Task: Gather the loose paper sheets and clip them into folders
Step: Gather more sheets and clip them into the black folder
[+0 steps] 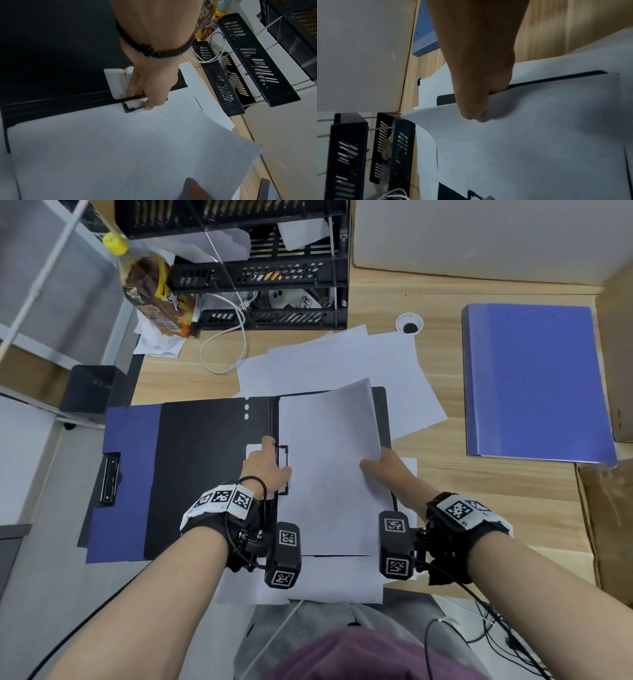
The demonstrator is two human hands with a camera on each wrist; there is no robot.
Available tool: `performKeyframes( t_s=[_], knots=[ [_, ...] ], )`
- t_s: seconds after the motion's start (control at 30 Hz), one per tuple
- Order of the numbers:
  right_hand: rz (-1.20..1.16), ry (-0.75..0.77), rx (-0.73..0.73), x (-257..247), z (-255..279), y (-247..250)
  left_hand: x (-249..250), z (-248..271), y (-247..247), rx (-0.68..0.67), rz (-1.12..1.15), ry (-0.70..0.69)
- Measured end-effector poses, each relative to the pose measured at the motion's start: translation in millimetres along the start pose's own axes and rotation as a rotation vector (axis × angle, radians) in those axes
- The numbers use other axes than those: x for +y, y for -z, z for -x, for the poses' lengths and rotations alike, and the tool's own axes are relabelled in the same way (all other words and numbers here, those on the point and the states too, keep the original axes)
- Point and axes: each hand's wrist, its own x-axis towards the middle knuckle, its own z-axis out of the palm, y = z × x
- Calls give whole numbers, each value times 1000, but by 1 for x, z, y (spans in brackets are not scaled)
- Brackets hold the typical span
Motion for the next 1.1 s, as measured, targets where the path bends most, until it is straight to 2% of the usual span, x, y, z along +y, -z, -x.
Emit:
performKeyframes(
  t_s=[0.07,0.2,0.27,0.33,0.4,0.47,0.53,0.6,0.7,0.77,0.87,1.0,1.07,1.1],
  knots=[
    [-44,2,39,4,3,13,1,0,-2,25,15,12],
    [-120,-27,318,5,6,40,-5,-2,-6,50,30,26],
    [-230,-13,349,-8,6,39,-11,-3,-8,46,50,12],
    [-250,10,225,-25,4,24,-20,-2,-3,-4,167,-7],
    [-219,3,60,-41,3,-3,-34,2,7,-53,399,30],
    [-174,-44,-44,-50,-1,-37,-59,8,21,35,558,100],
    [-133,-94,-109,-53,-3,-70,-95,14,34,187,572,164],
    [-92,-121,-146,-51,-6,-99,-139,19,42,303,479,245],
    [-40,-121,-102,-47,-12,-129,-194,29,51,378,386,384],
    [-1,-121,-49,-46,-17,-142,-216,32,51,328,447,416],
    [9,-156,8,-45,-24,-154,-229,27,49,195,706,361],
    [12,-175,60,-47,-26,-159,-234,23,71,185,920,377],
    [-16,-176,57,-61,-15,-160,-228,34,102,122,1085,267],
    [-50,-165,60,-69,-11,-160,-223,42,120,13,1154,169]
  ],
)
